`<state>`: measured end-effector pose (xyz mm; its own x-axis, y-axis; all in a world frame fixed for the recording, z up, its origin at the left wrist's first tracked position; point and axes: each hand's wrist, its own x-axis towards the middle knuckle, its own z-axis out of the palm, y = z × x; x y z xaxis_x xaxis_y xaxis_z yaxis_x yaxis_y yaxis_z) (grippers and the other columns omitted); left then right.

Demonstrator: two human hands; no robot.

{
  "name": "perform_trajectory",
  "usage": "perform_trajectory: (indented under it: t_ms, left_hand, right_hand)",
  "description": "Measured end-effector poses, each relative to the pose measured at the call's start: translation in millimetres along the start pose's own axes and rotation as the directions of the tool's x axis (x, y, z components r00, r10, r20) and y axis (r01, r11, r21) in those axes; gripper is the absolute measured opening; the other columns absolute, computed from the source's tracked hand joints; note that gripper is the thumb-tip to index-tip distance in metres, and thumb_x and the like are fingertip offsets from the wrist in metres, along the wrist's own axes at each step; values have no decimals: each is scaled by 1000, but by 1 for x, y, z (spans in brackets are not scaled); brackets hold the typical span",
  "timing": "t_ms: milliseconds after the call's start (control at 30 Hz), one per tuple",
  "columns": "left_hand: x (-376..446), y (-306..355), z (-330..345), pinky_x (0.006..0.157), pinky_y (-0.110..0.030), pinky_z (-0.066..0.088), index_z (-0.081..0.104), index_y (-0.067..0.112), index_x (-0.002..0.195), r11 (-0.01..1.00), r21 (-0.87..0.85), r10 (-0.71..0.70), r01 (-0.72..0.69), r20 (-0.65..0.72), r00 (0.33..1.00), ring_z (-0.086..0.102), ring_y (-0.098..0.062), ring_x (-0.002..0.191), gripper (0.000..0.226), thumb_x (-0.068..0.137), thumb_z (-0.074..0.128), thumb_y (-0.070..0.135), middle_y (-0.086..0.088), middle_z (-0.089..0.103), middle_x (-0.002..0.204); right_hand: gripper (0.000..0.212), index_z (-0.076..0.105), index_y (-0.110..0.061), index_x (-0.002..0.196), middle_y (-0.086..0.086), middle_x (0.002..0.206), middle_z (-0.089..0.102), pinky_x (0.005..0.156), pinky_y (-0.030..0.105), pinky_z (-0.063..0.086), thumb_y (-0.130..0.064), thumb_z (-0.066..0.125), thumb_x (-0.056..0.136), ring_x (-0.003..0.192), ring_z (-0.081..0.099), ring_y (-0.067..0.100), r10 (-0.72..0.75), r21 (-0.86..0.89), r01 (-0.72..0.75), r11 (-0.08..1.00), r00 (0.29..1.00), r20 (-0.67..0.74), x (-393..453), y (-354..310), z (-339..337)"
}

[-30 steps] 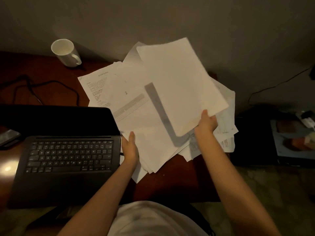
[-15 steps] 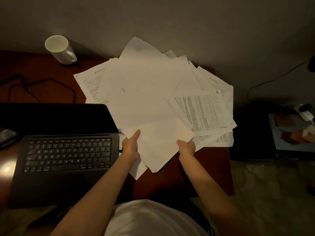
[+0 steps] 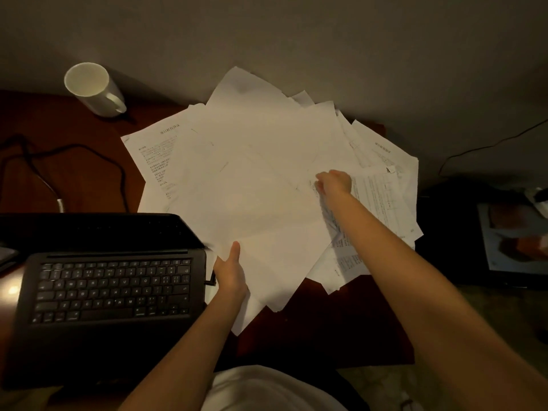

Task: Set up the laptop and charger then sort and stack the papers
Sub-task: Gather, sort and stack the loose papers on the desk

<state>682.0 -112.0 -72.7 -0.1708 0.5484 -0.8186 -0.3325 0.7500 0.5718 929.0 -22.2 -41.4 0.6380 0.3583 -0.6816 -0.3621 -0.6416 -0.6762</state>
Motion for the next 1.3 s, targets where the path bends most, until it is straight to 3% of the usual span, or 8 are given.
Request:
perform_trajectory:
  t_ms: [333,467,633,733,833,967,1100,1300]
  left_hand:
    - [4,-1,2,98,-24,38,48,7,136,1000,1,-11,11,-67,998,53,-15,115,46,93,60,19,-1,57,126]
    - [9,-3,-1,108,-34,38,48,7,137,1000,22,-6,7,-52,999,53,-21,122,48,93,61,19,-3,57,129]
    - [3,0,0,92,-26,37,47,12,135,999,-1,-48,48,-25,999,51,-16,114,45,94,60,23,3,56,120]
    - [3,0,-1,97,-29,41,49,11,134,997,-20,-70,70,-18,997,53,-18,116,44,93,61,22,2,58,117]
    - [3,1,-1,103,-40,43,50,11,135,995,-39,-86,86,8,996,55,-23,118,45,92,62,20,-2,59,124]
    - [-1,2,-4,95,-40,47,51,13,134,993,-76,-88,93,72,994,57,-23,109,41,94,59,19,-3,59,125]
    - [-3,4,-8,101,-46,45,57,24,130,973,-148,-147,177,194,970,59,-25,114,47,89,61,47,-2,64,124]
    - [-9,6,-12,105,-47,40,43,29,142,958,-179,-174,222,252,952,57,-24,119,107,52,72,78,0,57,134]
  right_hand:
    - [38,57,-11,77,1,73,57,34,12,37,-36,83,68,56,47,11,179,-191,-157,969,979,99,19,-26,53]
    - [37,59,-2,115,3,107,63,61,17,49,-18,67,83,87,60,18,-101,-280,109,954,994,43,13,-29,59]
    - [29,59,-6,121,6,117,63,91,25,47,-7,50,93,104,58,17,-489,-189,462,867,862,-135,-16,-42,29]
    - [32,58,0,123,12,117,62,78,17,48,-2,49,92,97,63,17,-301,80,330,940,919,-256,-18,-45,-3]
    - [35,49,3,130,19,127,56,59,11,49,-7,50,96,88,62,14,-14,368,74,927,986,-164,-26,-26,-31]
    - [45,52,-1,129,14,123,59,86,29,51,-32,50,97,104,58,26,126,621,-87,779,992,-20,-52,15,-44]
    - [38,56,6,121,17,120,61,58,24,57,0,66,85,80,62,20,163,499,-148,854,987,15,-76,64,-45]
    - [15,63,-11,91,13,109,66,88,47,54,-3,71,81,98,64,28,109,178,-128,976,987,116,-106,129,-32]
